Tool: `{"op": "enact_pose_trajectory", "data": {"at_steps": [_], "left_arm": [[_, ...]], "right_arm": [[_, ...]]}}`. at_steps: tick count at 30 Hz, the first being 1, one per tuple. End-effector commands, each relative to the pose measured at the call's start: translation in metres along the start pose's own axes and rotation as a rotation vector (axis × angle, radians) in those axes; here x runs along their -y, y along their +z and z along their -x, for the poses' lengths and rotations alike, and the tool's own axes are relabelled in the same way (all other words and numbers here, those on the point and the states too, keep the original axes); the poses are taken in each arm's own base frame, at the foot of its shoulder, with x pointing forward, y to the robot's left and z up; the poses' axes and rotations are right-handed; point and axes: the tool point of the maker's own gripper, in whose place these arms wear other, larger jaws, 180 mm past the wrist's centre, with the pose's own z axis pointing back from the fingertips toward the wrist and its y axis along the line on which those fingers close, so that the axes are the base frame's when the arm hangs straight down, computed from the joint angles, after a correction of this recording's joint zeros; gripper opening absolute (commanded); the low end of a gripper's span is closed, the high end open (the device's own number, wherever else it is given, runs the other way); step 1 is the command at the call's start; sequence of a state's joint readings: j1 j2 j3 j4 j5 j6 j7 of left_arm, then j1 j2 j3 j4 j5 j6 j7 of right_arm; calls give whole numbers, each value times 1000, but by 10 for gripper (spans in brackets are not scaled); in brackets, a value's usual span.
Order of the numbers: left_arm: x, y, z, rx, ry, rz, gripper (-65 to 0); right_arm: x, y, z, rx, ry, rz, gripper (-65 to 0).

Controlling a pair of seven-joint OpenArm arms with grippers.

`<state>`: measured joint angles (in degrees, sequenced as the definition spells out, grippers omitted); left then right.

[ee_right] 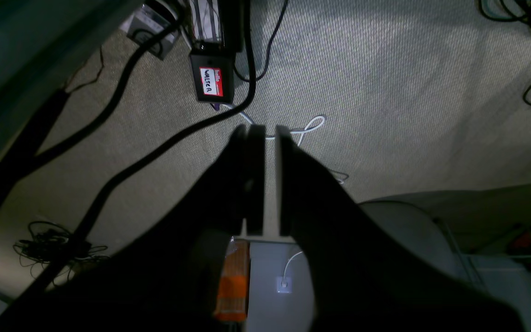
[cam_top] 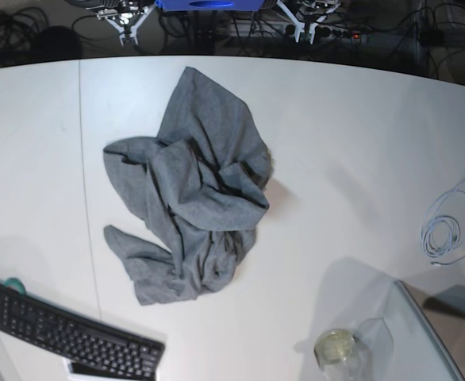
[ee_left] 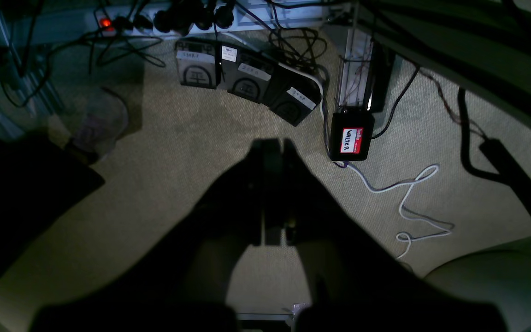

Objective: Layout the t-shirt on the table in an organized manner, then fold the t-shirt properly

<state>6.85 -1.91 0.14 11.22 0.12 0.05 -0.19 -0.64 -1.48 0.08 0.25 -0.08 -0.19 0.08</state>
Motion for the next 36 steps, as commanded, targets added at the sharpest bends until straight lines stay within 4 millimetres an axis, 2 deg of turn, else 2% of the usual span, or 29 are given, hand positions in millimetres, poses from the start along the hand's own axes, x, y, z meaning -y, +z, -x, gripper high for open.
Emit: {"op": "enact_pose_trajectory", "data": {"at_steps": [1, 4, 20, 23, 25, 28, 31, 36], "left_arm": [[-1, 1, 8, -11, -4, -5, -650], [0, 2, 11, -4, -8, -3, -650], [-1, 4, 17, 3, 6, -5, -650], [-4, 6, 29, -13, 5, -9, -650], [-17, 8, 31, -1, -9, -26, -650], [-25, 19, 37, 51, -31, -15, -650], [-24, 38, 45, 104, -57, 51, -650], [-37, 74, 54, 178, -123, 50, -650]], "right_arm": [[-6, 0, 2, -4, 1, -7, -615], [-6, 0, 4, -12, 4, -6, -650], [-6, -1, 13, 5, -5, -6, -645], [-6, -2, 26, 5, -8, -5, -645], [-4, -1, 35, 11, -10, -2, -645], [8, 1, 55, 26, -14, 19, -645], [16, 7, 74, 18, -84, 36, -645], [43, 32, 84, 32, -167, 90, -645]]}}
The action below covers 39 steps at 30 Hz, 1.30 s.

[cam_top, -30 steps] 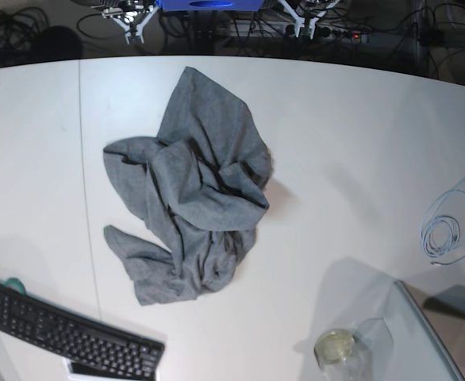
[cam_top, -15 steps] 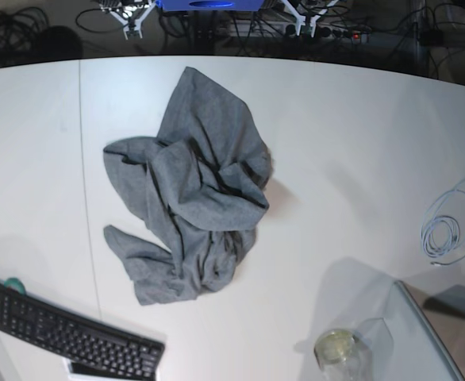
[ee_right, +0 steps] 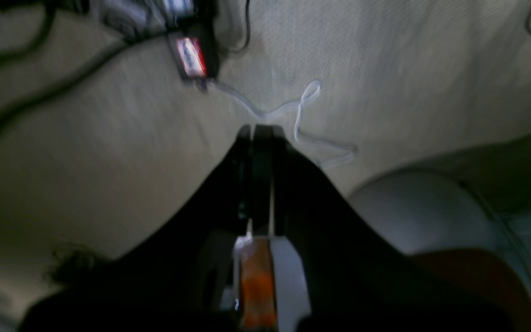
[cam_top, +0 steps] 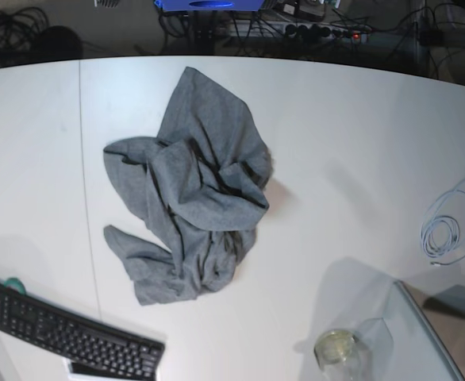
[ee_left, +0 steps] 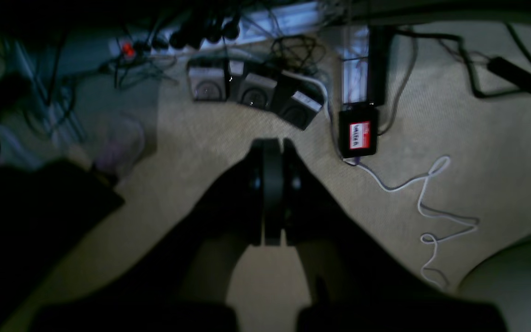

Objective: Layout the t-shirt on the table in an organized manner, then fold the t-shirt properly

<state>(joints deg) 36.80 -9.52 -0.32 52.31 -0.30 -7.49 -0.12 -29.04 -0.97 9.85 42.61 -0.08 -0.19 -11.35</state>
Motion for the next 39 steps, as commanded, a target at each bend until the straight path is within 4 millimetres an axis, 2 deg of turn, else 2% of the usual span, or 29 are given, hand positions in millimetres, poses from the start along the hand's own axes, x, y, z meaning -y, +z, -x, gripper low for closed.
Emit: {"op": "enact_pose_trajectory", "data": {"at_steps": [1, 5, 8, 11, 14, 16, 18, 21, 26, 28, 30, 33, 35, 39], "left_arm": [[-9, 11, 2, 14, -21, -16, -650], [-7, 41, -13, 91, -71, -5, -650], [1, 62, -42, 183, -98, 12, -650], [8, 86, -80, 299, -114, 19, -650], [11, 115, -133, 449, -132, 12, -650], [14, 129, -171, 547, -147, 10, -650], [16, 134, -205, 633, -151, 6, -650], [27, 131, -248, 730, -168, 33, -650], [74, 123, -303, 780, -174, 128, -650], [90, 112, -319, 749, -179, 157, -650], [107, 101, -335, 744, -186, 187, -650], [121, 74, -348, 711, -202, 207, -650], [124, 54, -348, 668, -217, 209, -650], [120, 25, -335, 583, -246, 200, -650]], "right_arm": [[11, 8, 4, 14, -8, 21, -645], [20, 43, -2, 73, -9, 40, -645], [22, 67, -12, 118, -11, 47, -645], [26, 89, -26, 150, -8, 55, -645], [28, 117, -48, 233, -4, 63, -645], [28, 135, -72, 317, -2, 64, -645], [28, 150, -95, 388, -2, 65, -645], [25, 174, -144, 522, -9, 62, -650], [20, 213, -221, 726, -25, 52, -650], [18, 225, -250, 792, -29, 46, -650], [14, 228, -271, 820, -33, 34, -650], [10, 237, -298, 849, -43, 22, -647], [3, 242, -310, 866, -28, 4, -615], [-33, 249, -322, 852, 116, -86, -419]]}}
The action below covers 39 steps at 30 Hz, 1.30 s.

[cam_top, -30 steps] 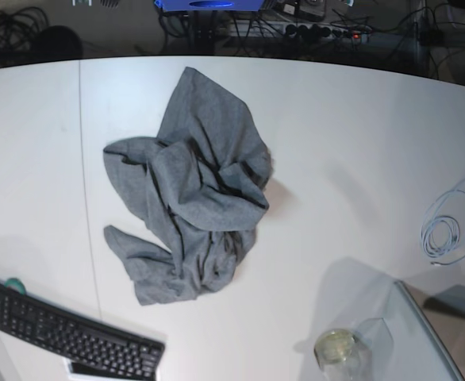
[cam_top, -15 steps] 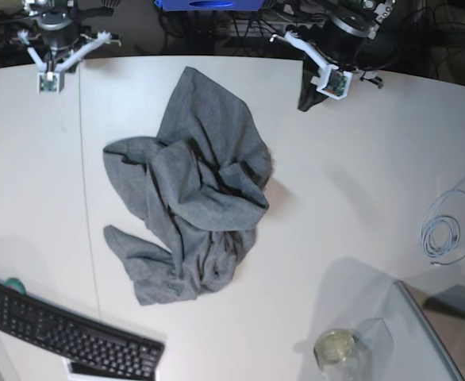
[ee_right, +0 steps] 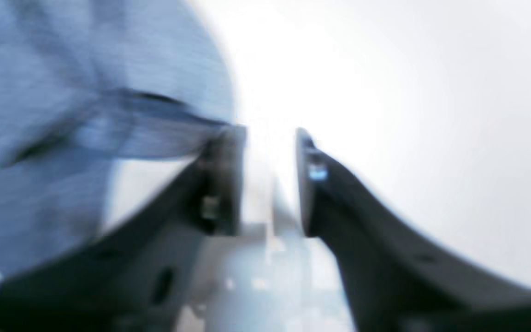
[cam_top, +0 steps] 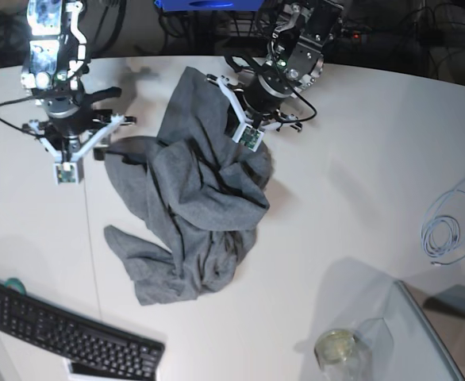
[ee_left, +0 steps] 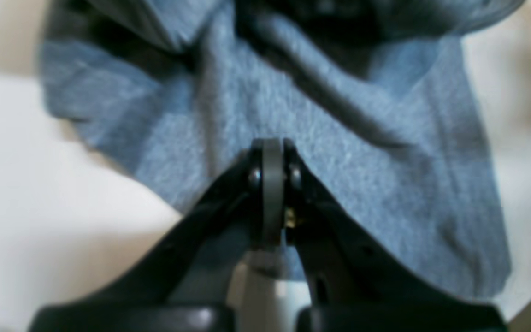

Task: Layout the t-shirt on the table in an organized manner, then fold the t-shirt properly
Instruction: 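Lower both grippers onto the grey t-shirt and pinch its edges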

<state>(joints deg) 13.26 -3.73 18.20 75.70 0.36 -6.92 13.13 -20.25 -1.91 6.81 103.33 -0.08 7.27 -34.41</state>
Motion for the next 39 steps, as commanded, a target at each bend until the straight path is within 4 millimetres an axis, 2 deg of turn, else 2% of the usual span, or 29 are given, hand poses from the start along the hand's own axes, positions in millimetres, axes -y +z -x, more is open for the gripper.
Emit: {"op": "enact_pose_trajectory", "data": {"at_steps": [1, 3, 9, 13, 17, 19, 23, 24, 27, 29, 33, 39], "left_arm": [[-5, 0, 2, -6, 5, -12, -650], [-21, 3, 11, -26, 8, -43, -650], [-55, 21, 36, -72, 15, -116, -650], [-60, 25, 42, -84, 5, -123, -650], [-59, 27, 32, -58, 0, -121, -650], [-58, 27, 29, -51, 0, -120, -650], [-57, 28, 32, -57, 1, -119, -650], [-58, 28, 32, -58, 0, -120, -650], [-57, 31, 39, -71, 4, -119, -650], [-58, 35, 43, -79, -2, -121, -650], [-61, 39, 48, -89, -4, -121, -650], [-66, 42, 47, -87, -24, -127, -650]], "right_arm": [[-6, -1, -13, 33, 17, -22, -371], [-16, -8, -14, 19, 44, -60, -315], [-42, -43, 3, -70, 78, -134, -309], [-43, -53, 8, -98, 74, -139, -309], [-44, -53, 11, -106, 73, -142, -323], [-44, -53, 13, -110, 73, -142, -396], [-44, -54, 14, -118, 69, -142, -626], [-43, -54, 14, -118, 67, -140, -650], [-40, -53, 15, -119, 67, -131, -648], [-34, -52, 14, -115, 58, -117, -648], [0, -48, 6, -89, -4, -40, -648], [41, -23, -4, -26, -56, 63, -648]]}}
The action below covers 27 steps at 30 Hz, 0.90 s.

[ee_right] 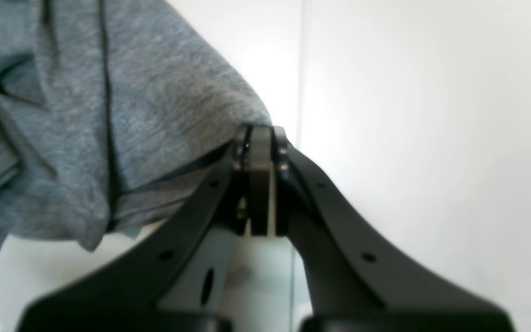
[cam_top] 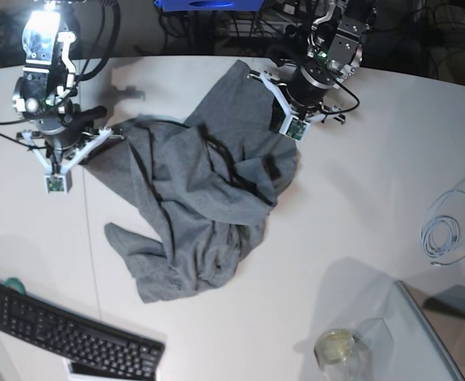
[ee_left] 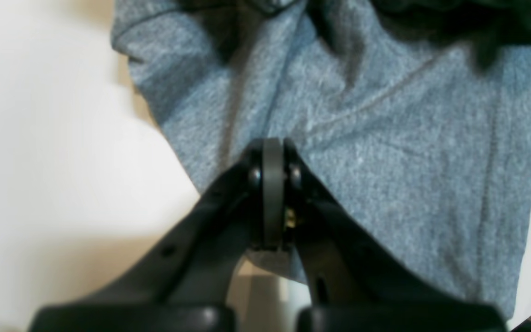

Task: Layout the t-shirt on the table in an organized manner, then fold the t-shirt properly
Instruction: 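Lower both grippers onto the grey t-shirt and pinch its edges, then drag the held shirt edges apart with both grippers to spread it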

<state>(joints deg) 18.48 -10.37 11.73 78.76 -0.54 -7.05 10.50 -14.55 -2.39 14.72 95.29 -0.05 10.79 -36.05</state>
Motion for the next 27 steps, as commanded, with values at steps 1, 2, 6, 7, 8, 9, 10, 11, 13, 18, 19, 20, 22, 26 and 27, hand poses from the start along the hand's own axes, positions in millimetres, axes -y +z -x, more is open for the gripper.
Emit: {"op": "enact_pose_trajectory", "data": {"at_steps": [1, 2, 6, 7, 8, 9, 10, 11, 13, 18, 19, 20, 22, 26, 27], "left_arm": [[-5, 4, 14, -59, -15, -10, -650], [-6, 4, 14, -58, -14, -10, -650], [-6, 4, 13, -57, -22, -12, -650], [-7, 4, 13, -58, -23, -13, -650], [-7, 4, 13, -56, -23, -13, -650], [-8, 4, 12, -55, -24, -14, -650], [-8, 3, 11, -54, -24, -14, -650], [-9, 3, 11, -52, -24, -16, -650], [-18, 5, 13, -59, -37, -29, -650], [-53, 12, 16, -63, -12, -112, -650], [-61, 14, 16, -63, -5, -133, -650], [-69, 16, 15, -58, 0, -152, -650], [-87, 22, 5, -30, 12, -198, -650], [-103, 38, -21, 42, 19, -248, -650], [-103, 41, -31, 71, 13, -251, -650]], "right_arm": [[13, 7, -17, 61, -8, 34, -648], [20, 10, -20, 71, -19, 52, -648], [55, 18, -22, 86, -67, 132, -648], [62, 19, -22, 89, -77, 147, -648], [67, 20, -24, 94, -84, 159, -648], [74, 21, -27, 101, -89, 176, -648], [84, 23, -27, 103, -91, 197, -648], [91, 24, -28, 106, -99, 212, -648], [102, 27, -29, 112, -113, 236, -648], [139, 38, -46, 155, -130, 314, -648], [144, 38, -50, 160, -115, 321, -648], [147, 39, -54, 167, -113, 328, -648], [150, 40, -57, 174, -107, 333, -648], [151, 41, -68, 198, -106, 334, -647], [151, 42, -70, 204, -106, 334, -647]]}}
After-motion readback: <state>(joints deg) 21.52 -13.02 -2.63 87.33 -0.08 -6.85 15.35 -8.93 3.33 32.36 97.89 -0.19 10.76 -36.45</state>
